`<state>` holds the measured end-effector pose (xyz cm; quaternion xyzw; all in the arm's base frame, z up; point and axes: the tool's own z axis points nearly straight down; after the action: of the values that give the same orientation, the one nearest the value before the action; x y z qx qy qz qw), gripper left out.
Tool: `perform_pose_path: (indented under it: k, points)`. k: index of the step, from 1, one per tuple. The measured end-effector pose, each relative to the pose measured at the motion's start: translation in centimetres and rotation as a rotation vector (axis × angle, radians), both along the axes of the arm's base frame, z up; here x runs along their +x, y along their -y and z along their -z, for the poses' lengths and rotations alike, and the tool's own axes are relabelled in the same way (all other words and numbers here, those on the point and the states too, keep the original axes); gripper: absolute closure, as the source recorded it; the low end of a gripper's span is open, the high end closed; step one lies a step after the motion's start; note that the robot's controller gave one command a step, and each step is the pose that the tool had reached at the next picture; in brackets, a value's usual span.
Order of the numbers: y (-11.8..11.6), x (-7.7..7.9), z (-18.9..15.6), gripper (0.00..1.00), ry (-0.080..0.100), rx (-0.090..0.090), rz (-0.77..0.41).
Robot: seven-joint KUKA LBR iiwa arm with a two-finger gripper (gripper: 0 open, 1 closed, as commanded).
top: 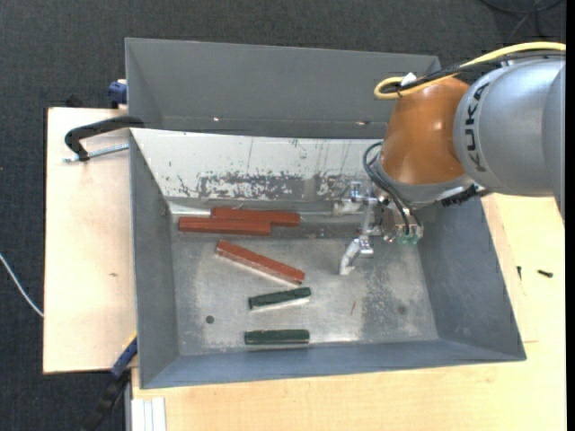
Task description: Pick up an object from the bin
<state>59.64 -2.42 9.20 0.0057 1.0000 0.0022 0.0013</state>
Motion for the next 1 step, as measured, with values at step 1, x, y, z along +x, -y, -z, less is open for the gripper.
perform_pose_path:
  k: [1]
  points:
    - [-1.51, -0.06, 1.05, 0.0, -0.002, -0.003, 0.05]
